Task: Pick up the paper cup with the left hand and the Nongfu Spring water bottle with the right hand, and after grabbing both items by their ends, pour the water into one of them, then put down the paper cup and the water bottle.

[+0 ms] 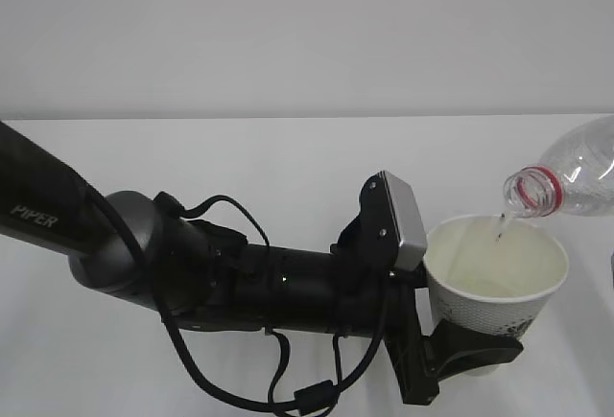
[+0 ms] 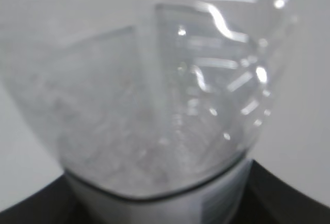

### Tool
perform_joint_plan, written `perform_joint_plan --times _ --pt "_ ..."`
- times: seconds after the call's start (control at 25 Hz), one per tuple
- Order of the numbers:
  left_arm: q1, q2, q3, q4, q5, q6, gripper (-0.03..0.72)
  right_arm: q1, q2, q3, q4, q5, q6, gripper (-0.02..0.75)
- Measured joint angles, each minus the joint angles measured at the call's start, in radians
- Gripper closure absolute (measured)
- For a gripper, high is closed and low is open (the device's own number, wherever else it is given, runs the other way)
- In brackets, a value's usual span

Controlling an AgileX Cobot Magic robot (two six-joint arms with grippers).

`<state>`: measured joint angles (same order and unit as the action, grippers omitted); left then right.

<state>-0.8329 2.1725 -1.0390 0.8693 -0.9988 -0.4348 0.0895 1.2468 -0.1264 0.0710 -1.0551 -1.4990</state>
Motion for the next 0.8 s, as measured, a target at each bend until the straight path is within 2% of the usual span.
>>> perform_joint_plan --times 0.8 --pt "0.000 0.000 0.000 0.000 0.000 0.000 0.145 0.000 0.000 0.000 0.000 -0.009 -0.004 0.307"
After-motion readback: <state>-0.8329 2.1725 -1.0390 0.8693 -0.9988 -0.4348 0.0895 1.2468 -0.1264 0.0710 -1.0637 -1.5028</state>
